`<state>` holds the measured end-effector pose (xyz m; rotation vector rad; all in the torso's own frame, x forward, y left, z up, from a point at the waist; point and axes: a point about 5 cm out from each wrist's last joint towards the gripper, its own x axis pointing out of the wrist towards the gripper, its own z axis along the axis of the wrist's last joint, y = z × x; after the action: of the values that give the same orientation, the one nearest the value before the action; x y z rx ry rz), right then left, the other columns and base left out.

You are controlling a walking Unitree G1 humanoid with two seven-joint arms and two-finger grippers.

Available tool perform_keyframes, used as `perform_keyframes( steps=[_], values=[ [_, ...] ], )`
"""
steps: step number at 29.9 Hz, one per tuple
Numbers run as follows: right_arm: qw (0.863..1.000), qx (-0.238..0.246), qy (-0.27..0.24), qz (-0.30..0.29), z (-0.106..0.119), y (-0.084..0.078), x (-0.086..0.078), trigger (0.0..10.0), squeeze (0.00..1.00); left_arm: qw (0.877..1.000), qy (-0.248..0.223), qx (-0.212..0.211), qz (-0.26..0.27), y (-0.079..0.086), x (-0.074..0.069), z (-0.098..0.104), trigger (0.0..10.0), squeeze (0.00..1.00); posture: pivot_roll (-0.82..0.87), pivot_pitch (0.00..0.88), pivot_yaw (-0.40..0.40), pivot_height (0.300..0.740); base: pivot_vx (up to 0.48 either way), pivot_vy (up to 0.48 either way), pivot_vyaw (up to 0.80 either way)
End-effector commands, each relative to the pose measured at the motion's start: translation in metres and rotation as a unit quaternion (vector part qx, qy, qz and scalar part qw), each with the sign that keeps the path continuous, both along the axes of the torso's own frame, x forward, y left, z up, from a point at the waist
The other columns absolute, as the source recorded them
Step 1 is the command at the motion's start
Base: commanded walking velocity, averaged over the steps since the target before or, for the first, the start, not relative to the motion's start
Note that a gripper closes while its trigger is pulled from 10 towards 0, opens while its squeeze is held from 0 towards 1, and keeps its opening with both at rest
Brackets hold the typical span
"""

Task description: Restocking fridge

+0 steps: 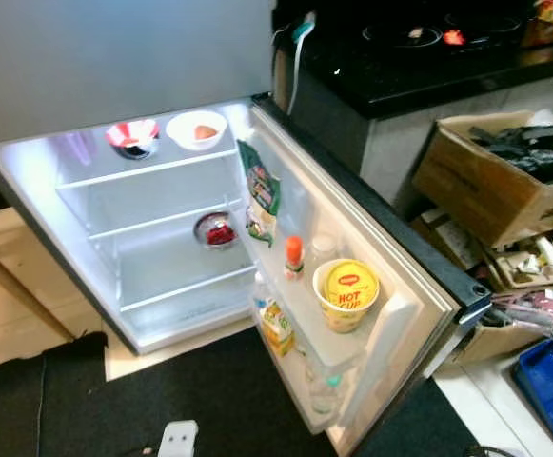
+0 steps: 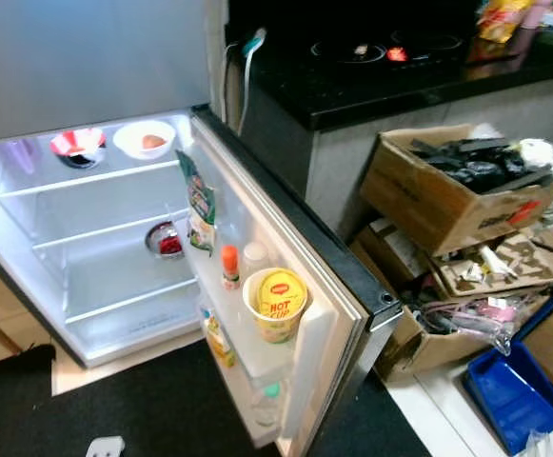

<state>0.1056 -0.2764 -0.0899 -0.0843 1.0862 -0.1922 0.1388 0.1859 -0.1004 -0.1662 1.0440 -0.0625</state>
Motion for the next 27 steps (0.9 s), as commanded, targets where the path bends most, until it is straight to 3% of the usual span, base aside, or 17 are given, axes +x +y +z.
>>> perform_keyframes(
  steps=[1, 24, 27],
  values=[
    [1.0, 0.003, 0.005, -0.004, -0.0019, 0.0029, -0.0028, 10.0, 0.0, 1.0, 0.014, 0.006, -0.01, 0.0017, -0.006, -0.0021, 10.0, 0.0, -0.14, 0.087, -0.036, 0.74, -0.285, 0.0, 0.0],
    [1.0, 0.003, 0.002, -0.008, -0.0023, 0.0047, -0.0015, 10.0, 0.0, 1.0, 0.018, 0.005, -0.019, -0.0017, -0.0063, -0.0027, 10.0, 0.0, -0.15, 0.094, -0.033, 0.74, -0.323, 0.0, 0.0],
    [1.0, 0.004, 0.001, -0.008, -0.0024, 0.005, -0.0017, 10.0, 0.0, 1.0, 0.014, 0.005, -0.019, 0.0007, -0.0056, -0.002, 10.0, 0.0, -0.15, 0.097, -0.032, 0.74, 0.0, 0.0, 0.0]
  ],
)
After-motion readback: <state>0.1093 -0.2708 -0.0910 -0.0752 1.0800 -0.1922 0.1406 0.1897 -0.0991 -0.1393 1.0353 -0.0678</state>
